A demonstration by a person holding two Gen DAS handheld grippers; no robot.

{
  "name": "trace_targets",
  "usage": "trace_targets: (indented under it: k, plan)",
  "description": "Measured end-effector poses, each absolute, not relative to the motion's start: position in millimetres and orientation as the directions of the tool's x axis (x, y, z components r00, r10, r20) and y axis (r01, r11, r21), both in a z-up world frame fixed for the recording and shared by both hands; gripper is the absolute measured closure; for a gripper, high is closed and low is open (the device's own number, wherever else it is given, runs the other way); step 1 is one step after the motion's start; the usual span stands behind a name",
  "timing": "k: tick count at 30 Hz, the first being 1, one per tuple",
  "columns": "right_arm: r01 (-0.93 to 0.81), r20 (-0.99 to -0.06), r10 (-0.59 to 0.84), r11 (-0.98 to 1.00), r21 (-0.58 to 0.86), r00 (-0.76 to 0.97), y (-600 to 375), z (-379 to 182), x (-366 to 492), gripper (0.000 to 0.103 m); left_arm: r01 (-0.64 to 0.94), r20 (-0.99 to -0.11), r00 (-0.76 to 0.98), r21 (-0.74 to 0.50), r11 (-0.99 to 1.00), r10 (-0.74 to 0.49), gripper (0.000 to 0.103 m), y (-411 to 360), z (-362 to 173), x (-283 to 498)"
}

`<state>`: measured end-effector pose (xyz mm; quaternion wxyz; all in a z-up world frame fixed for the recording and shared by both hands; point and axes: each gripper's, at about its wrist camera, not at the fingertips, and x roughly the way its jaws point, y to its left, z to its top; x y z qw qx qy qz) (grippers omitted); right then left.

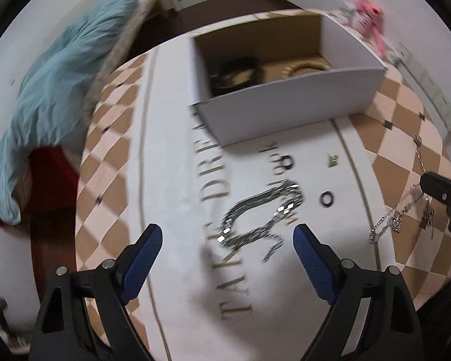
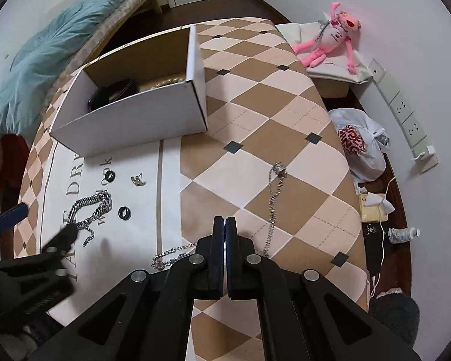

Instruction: Organize jewelry

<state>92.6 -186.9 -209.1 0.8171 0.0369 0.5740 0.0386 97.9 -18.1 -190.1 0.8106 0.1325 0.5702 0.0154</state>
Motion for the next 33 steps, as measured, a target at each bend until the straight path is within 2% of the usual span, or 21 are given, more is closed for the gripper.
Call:
trace_targets:
  k: [1, 2, 6, 12, 13, 14, 22, 23, 33]
  plan:
    - [-0.016, -0.935, 0.108, 0.994, 0.109, 0.337, -188.6, -208.7, 93.1, 0.102, 0.149, -0.924, 0.340, 0.234, 0.961, 0.173, 0.026, -22.4, -192.9, 101.7]
    - [-0.009, -0.936, 0.110, 0.994, 0.113, 0.335, -190.0, -208.5, 94.0, 0.102, 0.165, -0.928, 0.331, 0.236, 0.958, 0.172, 0.030, -25.4, -195.6, 104.8]
    - [0.012, -0.938, 0.123, 0.991, 0.134, 0.325, -196.8, -211.4, 96.7, 0.102, 0.211, -0.944, 0.294, 0.218, 0.953, 0.151, 0.037, -32.7, -204.9, 115.5]
    - [0.044, -0.940, 0.134, 0.987, 0.156, 0.313, -205.3, -214.9, 99.9, 0.103, 0.261, -0.967, 0.244, 0.139, 0.955, 0.074, 0.073, -40.6, -213.8, 125.1]
    - [0.048, -0.941, 0.136, 0.986, 0.159, 0.310, -206.1, -215.1, 100.3, 0.103, 0.272, -0.972, 0.231, 0.115, 0.955, 0.051, 0.088, -42.6, -214.0, 126.1]
    - [0.051, -0.941, 0.138, 0.986, 0.162, 0.309, -206.7, -215.2, 100.9, 0.103, 0.277, -0.974, 0.223, 0.101, 0.956, 0.038, 0.095, -44.3, -214.2, 126.3]
    - [0.044, -0.922, 0.184, 0.977, 0.211, 0.340, -208.4, -193.4, 100.3, 0.103, 0.219, -0.970, 0.236, 0.003, 0.976, -0.050, 0.099, -36.1, -200.3, 117.4]
    - [0.038, -0.918, 0.191, 0.975, 0.217, 0.347, -208.3, -188.8, 99.9, 0.103, 0.205, -0.967, 0.243, -0.023, 0.978, -0.073, 0.101, -33.0, -192.9, 114.9]
    - [-0.063, -0.855, 0.271, 0.960, 0.271, 0.442, -196.5, -118.9, 102.4, 0.103, 0.139, -0.911, 0.351, -0.179, 0.974, -0.218, 0.101, -1.5, -113.9, 111.6]
